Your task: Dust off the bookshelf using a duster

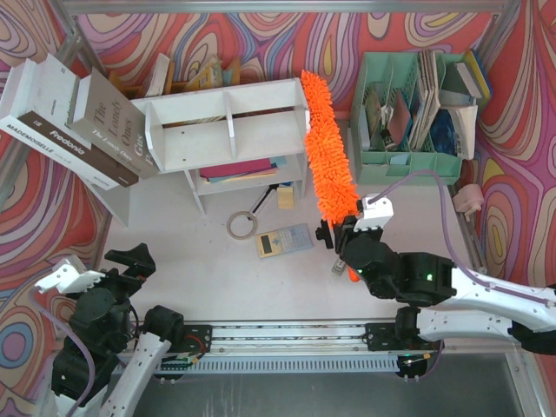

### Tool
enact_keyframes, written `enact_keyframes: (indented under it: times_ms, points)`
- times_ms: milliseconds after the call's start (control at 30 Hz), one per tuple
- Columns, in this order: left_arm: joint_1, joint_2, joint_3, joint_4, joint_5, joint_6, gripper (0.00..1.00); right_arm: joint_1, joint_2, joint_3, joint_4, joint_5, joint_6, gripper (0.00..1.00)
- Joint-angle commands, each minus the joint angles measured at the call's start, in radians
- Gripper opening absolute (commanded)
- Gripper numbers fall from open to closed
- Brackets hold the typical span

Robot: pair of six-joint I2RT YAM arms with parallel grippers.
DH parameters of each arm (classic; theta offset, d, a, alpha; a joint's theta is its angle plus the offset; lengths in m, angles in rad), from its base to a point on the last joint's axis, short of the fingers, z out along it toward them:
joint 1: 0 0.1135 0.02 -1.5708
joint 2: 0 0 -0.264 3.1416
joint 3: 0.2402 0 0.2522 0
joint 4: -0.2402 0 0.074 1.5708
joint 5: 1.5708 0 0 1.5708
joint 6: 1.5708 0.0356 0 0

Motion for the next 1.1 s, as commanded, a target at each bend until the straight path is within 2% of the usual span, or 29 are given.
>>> enact_keyframes:
  times_ms: [0,200,367,567,800,933,1067]
  points:
    - [-0.005,-0.015,-0.009,0.016,0.004,0.013,0.98,0.001,0.036,-0.084,0.033,-0.032,0.057,0.00]
    - [-0.005,-0.014,-0.011,0.017,0.007,0.014,0.98,0.001,0.105,-0.233,0.071,-0.115,0.185,0.00]
    - [-0.004,-0.014,-0.011,0.017,0.007,0.015,0.98,0.000,0.153,-0.265,0.058,-0.125,0.234,0.00]
    - [-0.005,-0.015,-0.011,0.017,0.007,0.015,0.98,0.000,0.099,-0.136,0.018,-0.036,0.113,0.00]
    - [-0.005,-0.015,-0.009,0.016,0.004,0.013,0.99,0.000,0.038,0.047,0.087,0.025,-0.105,0.00]
    - [-0.005,-0.014,-0.009,0.015,0.004,0.013,0.98,0.000,0.054,0.070,0.065,0.013,-0.095,0.00]
    - [-0.005,-0.015,-0.009,0.016,0.004,0.013,0.98,0.000,0.070,-0.030,0.061,-0.016,-0.012,0.00]
